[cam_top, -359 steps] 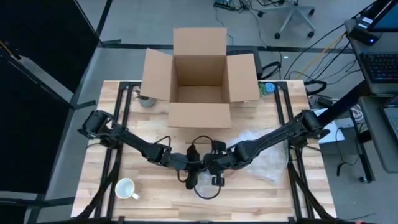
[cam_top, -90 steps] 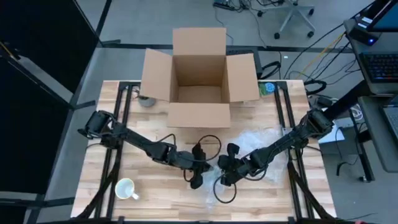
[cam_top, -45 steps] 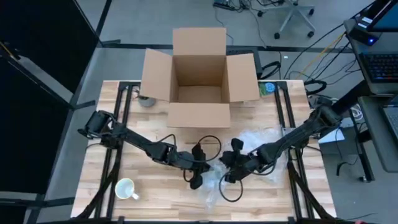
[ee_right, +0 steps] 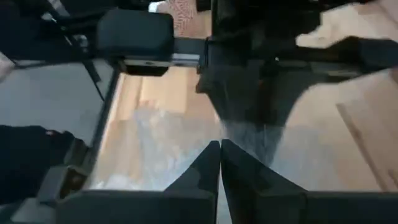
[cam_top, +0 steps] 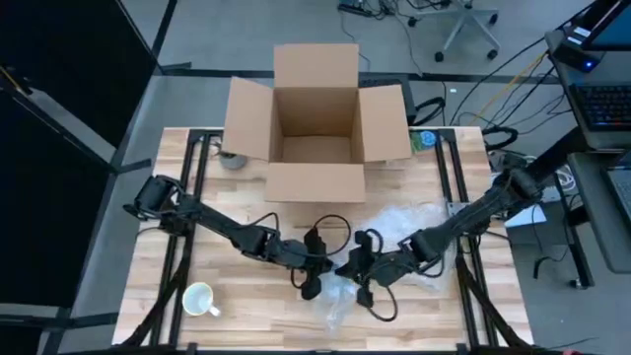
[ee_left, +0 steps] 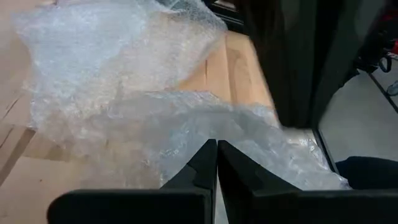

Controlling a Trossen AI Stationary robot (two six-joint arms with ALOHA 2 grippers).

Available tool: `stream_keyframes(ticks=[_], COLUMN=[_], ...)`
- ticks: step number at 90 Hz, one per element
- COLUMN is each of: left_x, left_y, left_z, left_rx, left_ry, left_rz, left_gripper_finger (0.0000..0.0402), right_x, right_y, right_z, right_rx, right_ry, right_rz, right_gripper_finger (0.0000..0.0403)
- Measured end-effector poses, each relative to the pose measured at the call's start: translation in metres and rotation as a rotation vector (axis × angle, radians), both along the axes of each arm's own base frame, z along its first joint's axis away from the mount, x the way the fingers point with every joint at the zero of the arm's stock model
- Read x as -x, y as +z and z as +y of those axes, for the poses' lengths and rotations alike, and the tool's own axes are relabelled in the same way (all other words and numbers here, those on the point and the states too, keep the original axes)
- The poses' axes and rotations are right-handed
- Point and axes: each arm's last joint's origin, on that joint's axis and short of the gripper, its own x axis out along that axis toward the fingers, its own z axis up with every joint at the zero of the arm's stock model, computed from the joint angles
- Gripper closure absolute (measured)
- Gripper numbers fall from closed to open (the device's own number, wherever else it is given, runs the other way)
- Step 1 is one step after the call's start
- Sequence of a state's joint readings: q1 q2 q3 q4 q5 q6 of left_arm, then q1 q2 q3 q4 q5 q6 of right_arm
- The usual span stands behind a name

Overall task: Wrap mug
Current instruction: Wrap the red mug with bubble wrap

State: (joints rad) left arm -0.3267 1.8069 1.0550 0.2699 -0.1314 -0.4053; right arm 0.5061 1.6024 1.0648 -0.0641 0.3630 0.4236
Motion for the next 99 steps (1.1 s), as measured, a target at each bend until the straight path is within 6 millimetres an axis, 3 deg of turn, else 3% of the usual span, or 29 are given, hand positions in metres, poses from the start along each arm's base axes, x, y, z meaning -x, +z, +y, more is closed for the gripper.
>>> stream_keyframes(ticks=[17,42,56,79,99], left_x=[0.0,0.002,0.003,0.012,0.024], left_y=[-0.001,-0.003,-0.001,0.029,0.042], left_z=[0.0,0.001,0.001,0.003,0.003], left_rx=[-0.002,-0.007,-0.006,0.021,0.004], left_ry=[0.0,0.003,0.004,-0.009,-0.024], left_rz=[0.006,0.032,0.038,-0.027,-0.001], left_gripper_finger=[0.0402,0.0402,0.0402,0.0402,0.0402], right_x=[-0.019,-0.001,-0.004,-0.02,-0.024], right_y=[-0.003,-0.015,-0.031,-0.057,-0.056], right_z=[0.004,0.001,0.001,-0.007,-0.011], right_rx=[0.086,0.098,0.101,0.084,0.084], right_ry=[0.021,-0.042,-0.053,-0.066,-0.054], right_rz=[0.062,0.278,0.349,0.416,0.395], right_gripper_finger=[0.0403,0.0403,0.0403,0.0403,0.0403])
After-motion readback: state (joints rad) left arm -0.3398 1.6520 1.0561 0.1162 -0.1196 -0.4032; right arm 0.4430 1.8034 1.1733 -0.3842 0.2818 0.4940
